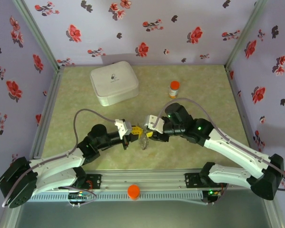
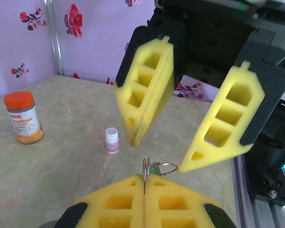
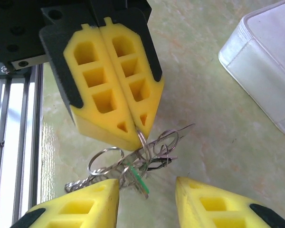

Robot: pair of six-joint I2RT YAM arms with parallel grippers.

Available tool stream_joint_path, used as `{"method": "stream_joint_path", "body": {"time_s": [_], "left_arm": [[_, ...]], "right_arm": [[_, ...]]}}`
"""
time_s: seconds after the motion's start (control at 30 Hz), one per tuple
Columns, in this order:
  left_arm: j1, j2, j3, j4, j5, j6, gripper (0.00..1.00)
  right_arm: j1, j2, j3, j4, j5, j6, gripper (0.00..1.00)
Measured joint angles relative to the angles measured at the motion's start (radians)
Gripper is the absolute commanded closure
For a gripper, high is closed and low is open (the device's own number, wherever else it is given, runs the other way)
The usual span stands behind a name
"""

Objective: Put the keys on the keyring

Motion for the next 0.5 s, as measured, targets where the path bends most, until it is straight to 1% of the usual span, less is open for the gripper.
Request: {"method": "stream_joint_path", "body": {"time_s": [0.1,0.17,0.27,0.43,0.5], "left_arm": [[0.000,0.003,0.000,0.010,-0.013,-0.014,1.00],[0.000,0.008,0.000,0.020,-0.023,-0.022,1.00],[0.000,0.021,0.000,0.039,-0.033,-0.034,1.00],[0.000,0.028,-0.001,0.057,-0.041,-0.048,1.00],[0.000,0.028,-0.001,0.060,-0.041,-0.048,1.00]], "right_arm": [[0.000,0.005,-0.004,0.021,-0.001,0.008,0.64],[0.001,0.005,-0.007,0.030,-0.001,0.010,0.68],[0.003,0.005,-0.011,0.041,0.003,0.014,0.77],[0.005,0.005,-0.011,0.047,0.015,0.013,0.98],[0.005,0.005,-0.011,0.046,0.018,0.014,1.00]]}}
